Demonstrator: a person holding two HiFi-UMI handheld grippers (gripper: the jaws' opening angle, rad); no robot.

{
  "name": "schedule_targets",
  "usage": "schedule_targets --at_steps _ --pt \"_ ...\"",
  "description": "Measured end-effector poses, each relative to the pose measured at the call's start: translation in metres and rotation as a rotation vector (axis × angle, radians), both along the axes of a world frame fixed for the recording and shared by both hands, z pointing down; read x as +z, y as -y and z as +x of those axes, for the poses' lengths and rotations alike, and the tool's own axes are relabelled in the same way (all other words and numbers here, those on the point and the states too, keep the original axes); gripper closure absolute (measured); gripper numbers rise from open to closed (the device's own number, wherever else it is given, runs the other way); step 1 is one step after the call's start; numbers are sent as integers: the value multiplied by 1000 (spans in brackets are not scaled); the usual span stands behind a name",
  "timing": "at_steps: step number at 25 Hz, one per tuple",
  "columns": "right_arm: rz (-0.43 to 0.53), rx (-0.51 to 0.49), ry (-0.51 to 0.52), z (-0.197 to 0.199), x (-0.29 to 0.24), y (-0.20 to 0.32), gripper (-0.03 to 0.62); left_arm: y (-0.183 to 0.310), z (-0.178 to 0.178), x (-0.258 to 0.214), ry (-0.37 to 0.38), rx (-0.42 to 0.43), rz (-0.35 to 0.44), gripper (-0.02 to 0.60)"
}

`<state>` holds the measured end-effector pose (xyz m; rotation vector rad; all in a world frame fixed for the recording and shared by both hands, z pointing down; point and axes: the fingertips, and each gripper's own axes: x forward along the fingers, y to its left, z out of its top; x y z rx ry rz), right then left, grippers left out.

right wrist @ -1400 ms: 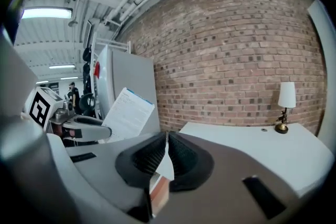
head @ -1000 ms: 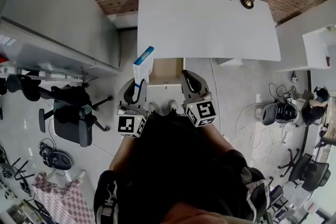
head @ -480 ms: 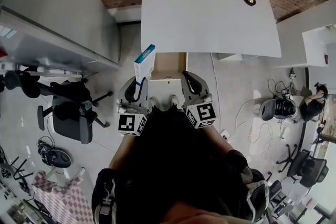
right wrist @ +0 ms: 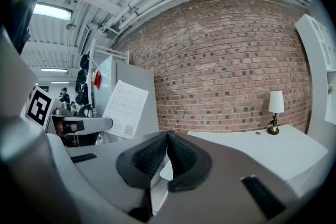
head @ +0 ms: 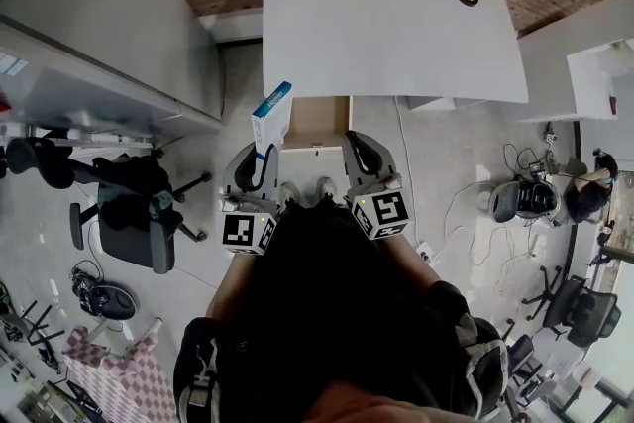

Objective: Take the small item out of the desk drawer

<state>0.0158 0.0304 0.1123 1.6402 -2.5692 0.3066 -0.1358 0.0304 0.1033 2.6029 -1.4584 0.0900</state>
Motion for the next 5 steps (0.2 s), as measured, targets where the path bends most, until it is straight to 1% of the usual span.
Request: schedule_targets --at_steps 5 --pt "-7 1 -4 4 1 -3 568 -3 9 -2 17 15 7 488"
